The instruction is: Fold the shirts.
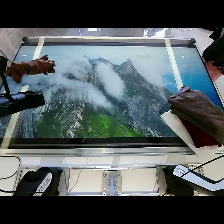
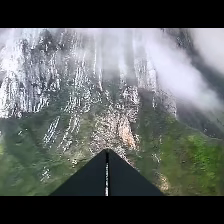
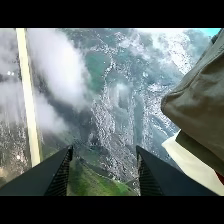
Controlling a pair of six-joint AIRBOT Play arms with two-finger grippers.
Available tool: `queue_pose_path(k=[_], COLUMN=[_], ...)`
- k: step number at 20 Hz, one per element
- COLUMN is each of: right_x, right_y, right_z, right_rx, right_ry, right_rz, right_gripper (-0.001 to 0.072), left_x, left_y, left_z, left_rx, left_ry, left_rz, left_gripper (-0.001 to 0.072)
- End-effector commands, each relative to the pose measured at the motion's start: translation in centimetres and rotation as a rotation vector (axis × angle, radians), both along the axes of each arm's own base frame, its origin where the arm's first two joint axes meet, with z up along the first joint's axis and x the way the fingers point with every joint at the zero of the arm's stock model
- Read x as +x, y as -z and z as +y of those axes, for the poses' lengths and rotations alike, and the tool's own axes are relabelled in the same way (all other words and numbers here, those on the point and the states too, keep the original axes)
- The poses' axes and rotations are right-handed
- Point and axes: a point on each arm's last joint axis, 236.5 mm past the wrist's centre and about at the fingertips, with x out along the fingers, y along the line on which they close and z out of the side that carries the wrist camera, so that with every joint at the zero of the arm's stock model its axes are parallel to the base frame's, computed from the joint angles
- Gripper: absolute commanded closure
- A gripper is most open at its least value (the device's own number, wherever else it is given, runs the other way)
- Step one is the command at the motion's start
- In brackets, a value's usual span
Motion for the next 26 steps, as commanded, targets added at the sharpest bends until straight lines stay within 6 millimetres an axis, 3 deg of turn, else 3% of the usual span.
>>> queue_pose_path(k=[1,11,16,17,18,19,20,21,22,23,26], right_x=[-0.1,0.1,0.1,0.2,0.4,0.6,0.6,0.5,0.5,0.5,0.5], right_y=[0.0,-0.1,-0.1,-0.2,-0.3,-0.4,-0.4,-0.4,-0.3,-0.3,-0.3], right_z=[0.1,0.0,-0.1,-0.1,-0.3,-0.4,-0.3,-0.3,-0.3,-0.3,-0.3], right_rx=[0.0,-0.002,-0.002,-0.003,-0.006,-0.007,-0.007,-0.007,-0.006,-0.006,-0.006], right_ry=[-0.003,0.001,0.003,0.006,0.013,0.017,0.016,0.016,0.014,0.014,0.013], right_rz=[0.002,-0.004,-0.006,-0.011,-0.021,-0.027,-0.027,-0.025,-0.023,-0.023,-0.022], right_gripper=[0.0266,0.0266,0.0266,0.0266,0.0266,0.0266,0.0266,0.0266,0.0266,0.0266,0.0266], left_x=[0.0,0.1,2.4,3.2,4.5,5.8,7.2,8.5,10.0,11.5,16.1], left_y=[0.0,0.0,-1.4,-2.3,-4.0,-5.8,-7.5,-8.2,-7.7,-6.0,2.3], left_z=[0.0,0.0,0.8,2.1,4.2,6.2,8.6,11.3,13.7,16.3,24.4], left_rx=[0.001,0.0,0.033,0.093,0.203,0.276,0.317,0.343,0.329,0.277,-0.047], left_ry=[0.001,0.0,-0.018,-0.036,-0.063,-0.125,-0.212,-0.301,-0.373,-0.447,-0.753], left_rz=[0.001,-0.005,-0.103,-0.152,-0.238,-0.324,-0.408,-0.46,-0.483,-0.474,-0.379], left_gripper=[0.0694,0.0694,0.0686,0.068,0.049,0.0218,0.0134,0.0134,0.0134,0.0134,0.0117])
